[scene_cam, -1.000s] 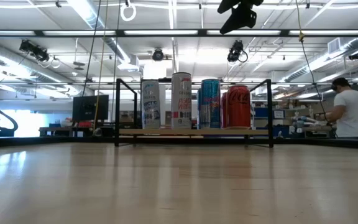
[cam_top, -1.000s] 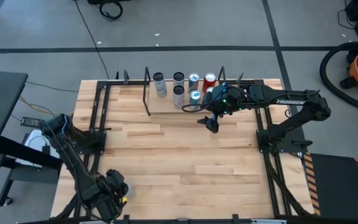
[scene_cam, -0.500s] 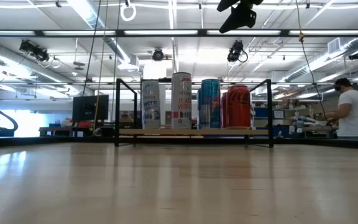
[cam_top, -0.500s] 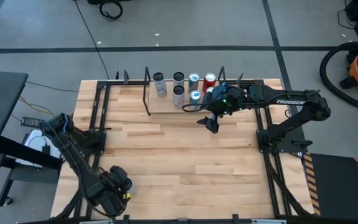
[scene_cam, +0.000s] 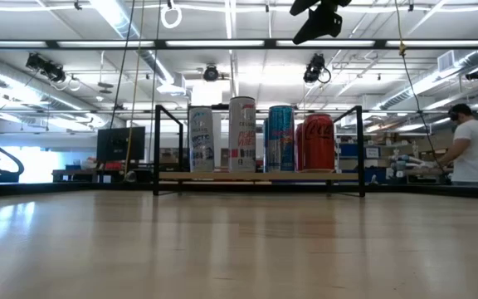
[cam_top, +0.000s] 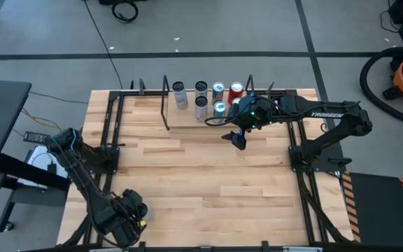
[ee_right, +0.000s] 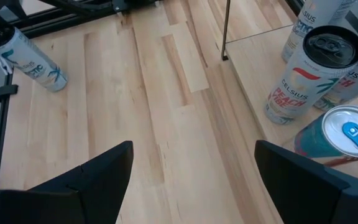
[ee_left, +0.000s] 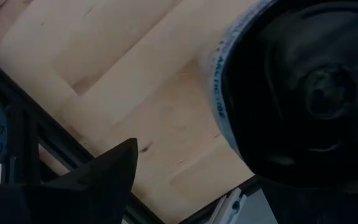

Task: Place canned beverage on shelf
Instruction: Put the white and blue soda can on the shelf aligned with the other white and blue soda can

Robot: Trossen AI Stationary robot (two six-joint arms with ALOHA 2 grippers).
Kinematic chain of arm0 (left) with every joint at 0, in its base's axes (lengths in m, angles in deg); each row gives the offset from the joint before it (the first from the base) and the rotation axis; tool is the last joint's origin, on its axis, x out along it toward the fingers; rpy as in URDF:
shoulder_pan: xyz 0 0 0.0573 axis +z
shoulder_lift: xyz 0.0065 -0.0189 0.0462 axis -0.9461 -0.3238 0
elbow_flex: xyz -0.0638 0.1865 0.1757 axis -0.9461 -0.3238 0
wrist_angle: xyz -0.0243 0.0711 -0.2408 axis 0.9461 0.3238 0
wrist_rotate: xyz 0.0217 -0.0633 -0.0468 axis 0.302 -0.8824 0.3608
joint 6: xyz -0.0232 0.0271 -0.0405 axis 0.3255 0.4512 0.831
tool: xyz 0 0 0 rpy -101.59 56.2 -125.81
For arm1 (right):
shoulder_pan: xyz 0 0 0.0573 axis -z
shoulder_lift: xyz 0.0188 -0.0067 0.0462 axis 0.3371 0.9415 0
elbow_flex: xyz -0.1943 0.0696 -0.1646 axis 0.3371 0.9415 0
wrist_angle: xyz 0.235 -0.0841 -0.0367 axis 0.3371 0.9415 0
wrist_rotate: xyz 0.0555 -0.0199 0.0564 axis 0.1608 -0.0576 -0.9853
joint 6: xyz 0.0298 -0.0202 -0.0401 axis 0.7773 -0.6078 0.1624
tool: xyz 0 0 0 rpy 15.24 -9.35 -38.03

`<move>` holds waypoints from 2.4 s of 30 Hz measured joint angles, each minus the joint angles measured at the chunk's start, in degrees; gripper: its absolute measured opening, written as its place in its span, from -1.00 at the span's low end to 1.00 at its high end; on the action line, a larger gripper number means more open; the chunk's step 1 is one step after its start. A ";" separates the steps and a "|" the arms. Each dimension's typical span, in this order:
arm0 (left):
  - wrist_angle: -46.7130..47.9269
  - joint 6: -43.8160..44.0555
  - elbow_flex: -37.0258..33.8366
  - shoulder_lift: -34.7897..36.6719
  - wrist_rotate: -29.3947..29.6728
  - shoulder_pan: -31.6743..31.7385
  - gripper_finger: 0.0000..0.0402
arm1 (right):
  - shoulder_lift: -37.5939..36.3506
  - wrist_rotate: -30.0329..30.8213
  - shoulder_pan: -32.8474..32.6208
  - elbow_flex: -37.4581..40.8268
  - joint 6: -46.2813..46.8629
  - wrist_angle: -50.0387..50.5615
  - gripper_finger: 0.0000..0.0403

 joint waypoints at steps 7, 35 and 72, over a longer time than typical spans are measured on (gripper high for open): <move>-2.10 1.19 -1.71 -2.18 -0.06 -0.85 0.56 | 0.00 -1.63 -0.01 0.00 0.02 -0.02 0.72; -5.29 -3.58 -6.86 -2.05 1.27 2.36 0.56 | 0.00 -2.58 0.00 0.00 0.88 -0.31 0.72; -4.24 -15.62 4.33 1.47 11.55 4.49 0.56 | 0.00 -5.95 -0.02 0.00 0.86 -0.39 0.72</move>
